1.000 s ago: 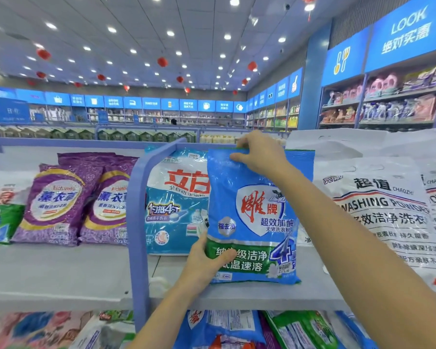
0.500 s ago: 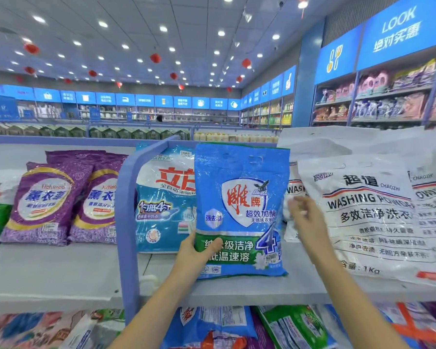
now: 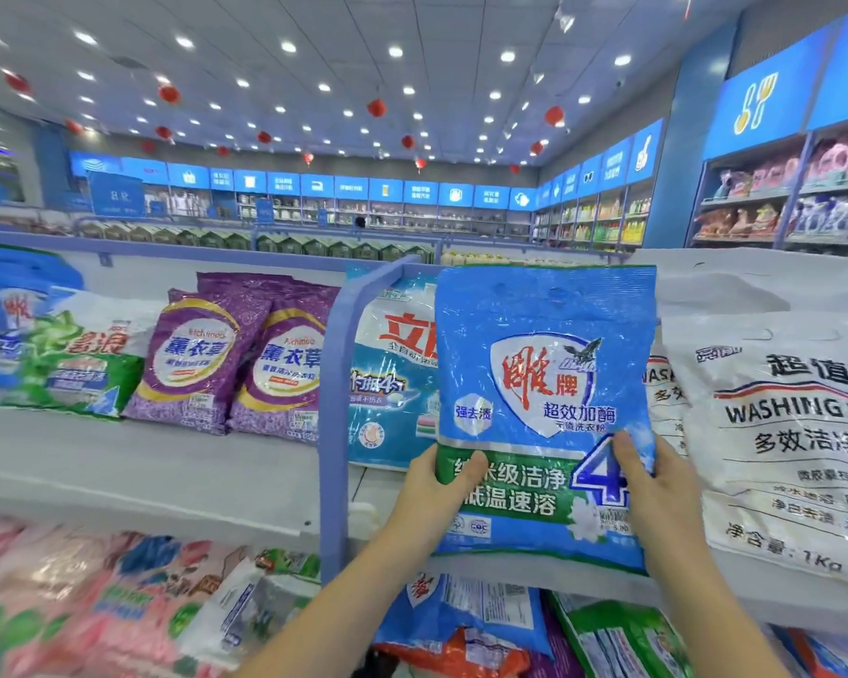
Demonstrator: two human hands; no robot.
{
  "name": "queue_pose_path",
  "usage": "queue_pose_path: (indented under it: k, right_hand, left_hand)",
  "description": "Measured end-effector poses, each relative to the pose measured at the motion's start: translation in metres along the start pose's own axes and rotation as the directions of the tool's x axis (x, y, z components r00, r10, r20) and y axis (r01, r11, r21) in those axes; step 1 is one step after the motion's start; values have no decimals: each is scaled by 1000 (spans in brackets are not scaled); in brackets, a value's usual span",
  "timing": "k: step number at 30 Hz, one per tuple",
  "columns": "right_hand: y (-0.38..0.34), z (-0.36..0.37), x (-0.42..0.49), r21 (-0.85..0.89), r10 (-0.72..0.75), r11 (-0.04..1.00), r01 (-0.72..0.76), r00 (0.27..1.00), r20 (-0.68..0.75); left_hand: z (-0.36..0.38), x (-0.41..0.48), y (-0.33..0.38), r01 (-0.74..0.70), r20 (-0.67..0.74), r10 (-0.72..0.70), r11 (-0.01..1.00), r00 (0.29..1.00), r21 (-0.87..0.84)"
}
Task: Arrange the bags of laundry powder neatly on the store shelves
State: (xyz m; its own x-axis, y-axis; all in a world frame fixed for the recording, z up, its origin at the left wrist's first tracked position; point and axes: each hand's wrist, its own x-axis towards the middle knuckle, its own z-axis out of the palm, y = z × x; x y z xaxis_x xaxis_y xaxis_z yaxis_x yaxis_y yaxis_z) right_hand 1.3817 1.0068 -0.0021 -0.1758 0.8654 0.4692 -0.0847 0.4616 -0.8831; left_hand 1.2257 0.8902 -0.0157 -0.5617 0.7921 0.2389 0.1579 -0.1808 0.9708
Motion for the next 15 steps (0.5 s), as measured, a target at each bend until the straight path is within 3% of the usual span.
queue_pose_path:
  k: [8,15]
  right_hand:
    - [-59,40,-54,87,-81,992,91,991,-106]
    - [-109,175,-116,165,-189,972,166,973,134]
  left_hand:
    - [-78,-71,50,-248,-24,250,967,968,54]
    - [-218,-104,65,-246,-240,265,964,934,104]
